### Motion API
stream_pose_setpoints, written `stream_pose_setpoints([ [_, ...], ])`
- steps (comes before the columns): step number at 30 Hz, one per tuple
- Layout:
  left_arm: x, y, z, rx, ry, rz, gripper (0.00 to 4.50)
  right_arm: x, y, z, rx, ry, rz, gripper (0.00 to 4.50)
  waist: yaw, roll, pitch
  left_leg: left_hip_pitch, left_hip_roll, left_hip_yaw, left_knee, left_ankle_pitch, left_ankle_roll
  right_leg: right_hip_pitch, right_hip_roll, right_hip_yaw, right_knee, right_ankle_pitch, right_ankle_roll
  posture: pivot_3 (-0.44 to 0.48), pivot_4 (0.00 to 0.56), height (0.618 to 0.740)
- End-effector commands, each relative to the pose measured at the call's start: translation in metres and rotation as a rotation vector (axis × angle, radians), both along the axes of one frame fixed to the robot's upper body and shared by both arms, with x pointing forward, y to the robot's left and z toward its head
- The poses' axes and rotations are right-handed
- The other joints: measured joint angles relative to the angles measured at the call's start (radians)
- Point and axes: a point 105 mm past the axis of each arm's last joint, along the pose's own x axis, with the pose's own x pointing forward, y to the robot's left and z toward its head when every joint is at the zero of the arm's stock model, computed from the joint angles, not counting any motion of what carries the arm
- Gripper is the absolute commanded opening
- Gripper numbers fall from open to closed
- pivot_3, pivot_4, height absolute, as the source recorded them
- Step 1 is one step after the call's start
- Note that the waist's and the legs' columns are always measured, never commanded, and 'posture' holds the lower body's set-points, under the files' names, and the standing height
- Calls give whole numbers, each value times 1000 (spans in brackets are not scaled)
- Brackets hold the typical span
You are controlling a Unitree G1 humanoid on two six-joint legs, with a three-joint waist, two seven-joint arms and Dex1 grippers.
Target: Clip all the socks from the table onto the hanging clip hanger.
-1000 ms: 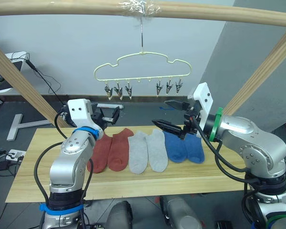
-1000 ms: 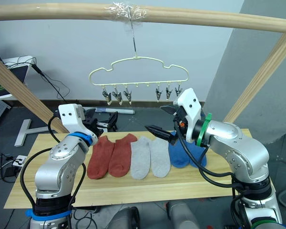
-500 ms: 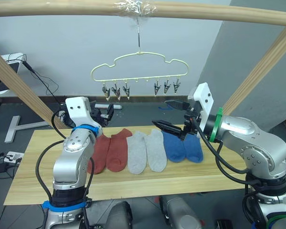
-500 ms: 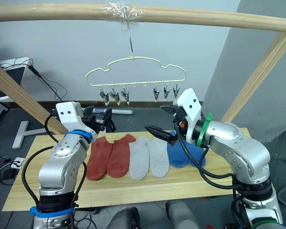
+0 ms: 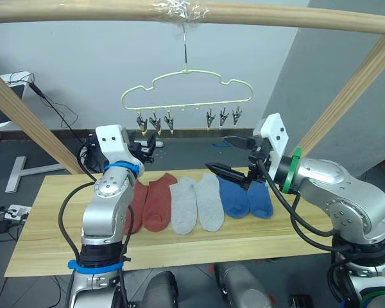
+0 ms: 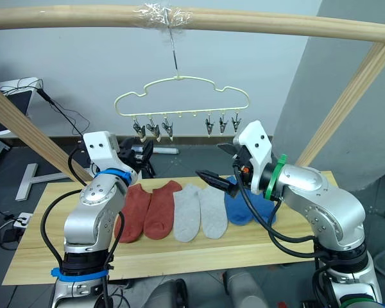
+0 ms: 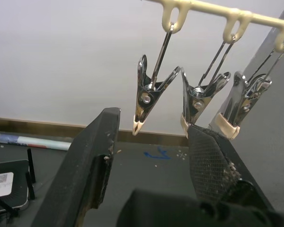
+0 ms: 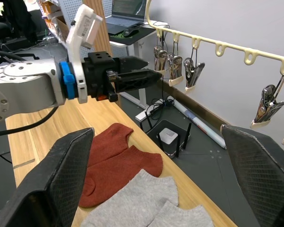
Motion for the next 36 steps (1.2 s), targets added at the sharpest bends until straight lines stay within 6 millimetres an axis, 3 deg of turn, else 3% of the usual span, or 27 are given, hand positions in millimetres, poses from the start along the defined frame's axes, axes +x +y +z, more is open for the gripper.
stream_pose_setpoints([
  [1, 6, 1, 15, 21, -62, 22, 2572, -7, 0, 10, 8, -47, 11, 4500, 0, 0, 0, 0, 0, 0, 0, 0, 0, 0, 0, 0, 0, 0, 0, -293, 194, 740],
  [16, 28, 4, 39, -8, -128, 49, 2572, -8, -2, 9, 7, -46, -18, 4500, -25, 0, 0, -1, 0, 0, 0, 0, 0, 0, 0, 0, 0, 0, 1, -320, 197, 740],
  [36, 29, 9, 34, -38, -100, 77, 2572, -9, -2, 6, 7, -35, -21, 4500, -51, 0, 0, -1, 0, 0, 0, 0, 0, 0, 0, 0, 0, 0, 1, -318, 202, 740],
])
